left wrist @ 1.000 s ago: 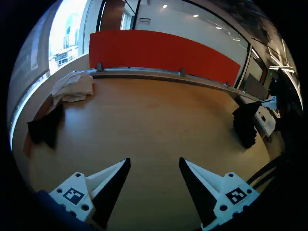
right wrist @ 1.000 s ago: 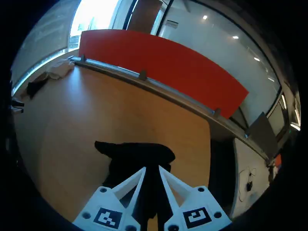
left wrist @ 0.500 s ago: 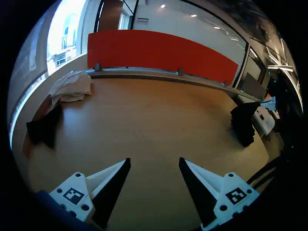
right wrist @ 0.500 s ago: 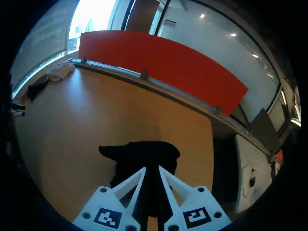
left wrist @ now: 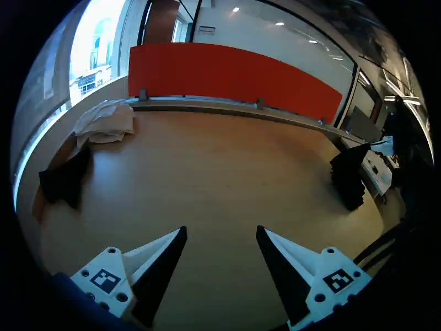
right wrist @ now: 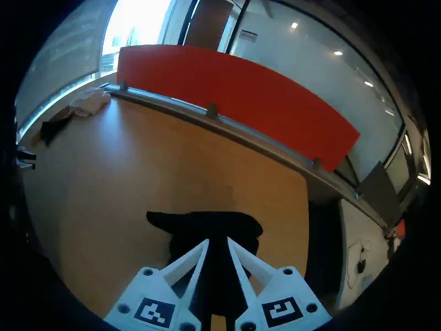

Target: Fold towel

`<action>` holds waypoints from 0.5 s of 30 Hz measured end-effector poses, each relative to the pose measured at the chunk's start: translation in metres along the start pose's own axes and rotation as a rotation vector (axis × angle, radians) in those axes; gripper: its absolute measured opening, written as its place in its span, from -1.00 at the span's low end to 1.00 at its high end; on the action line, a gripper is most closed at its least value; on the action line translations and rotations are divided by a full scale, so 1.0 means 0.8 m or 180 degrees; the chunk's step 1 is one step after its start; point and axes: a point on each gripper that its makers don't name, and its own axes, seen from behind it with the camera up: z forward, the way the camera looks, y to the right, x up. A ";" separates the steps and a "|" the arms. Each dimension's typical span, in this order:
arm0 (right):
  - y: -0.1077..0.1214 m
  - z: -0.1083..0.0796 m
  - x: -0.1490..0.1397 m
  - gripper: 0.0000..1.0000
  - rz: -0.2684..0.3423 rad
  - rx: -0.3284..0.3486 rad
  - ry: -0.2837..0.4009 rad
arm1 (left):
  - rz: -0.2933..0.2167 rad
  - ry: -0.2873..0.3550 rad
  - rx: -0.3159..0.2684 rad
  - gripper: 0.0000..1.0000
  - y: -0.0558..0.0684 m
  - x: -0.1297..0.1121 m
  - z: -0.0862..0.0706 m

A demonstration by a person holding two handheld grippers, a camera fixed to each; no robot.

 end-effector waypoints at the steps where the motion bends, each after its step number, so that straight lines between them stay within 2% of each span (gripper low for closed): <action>1: -0.002 0.001 0.001 -0.84 -0.0004 0.0005 0.0000 | 0.0000 -0.0001 0.0001 0.87 0.000 0.000 0.000; 15: -0.010 0.008 0.008 -0.84 -0.0029 0.0028 0.0002 | -0.0018 0.0000 0.0015 0.87 -0.006 -0.002 -0.003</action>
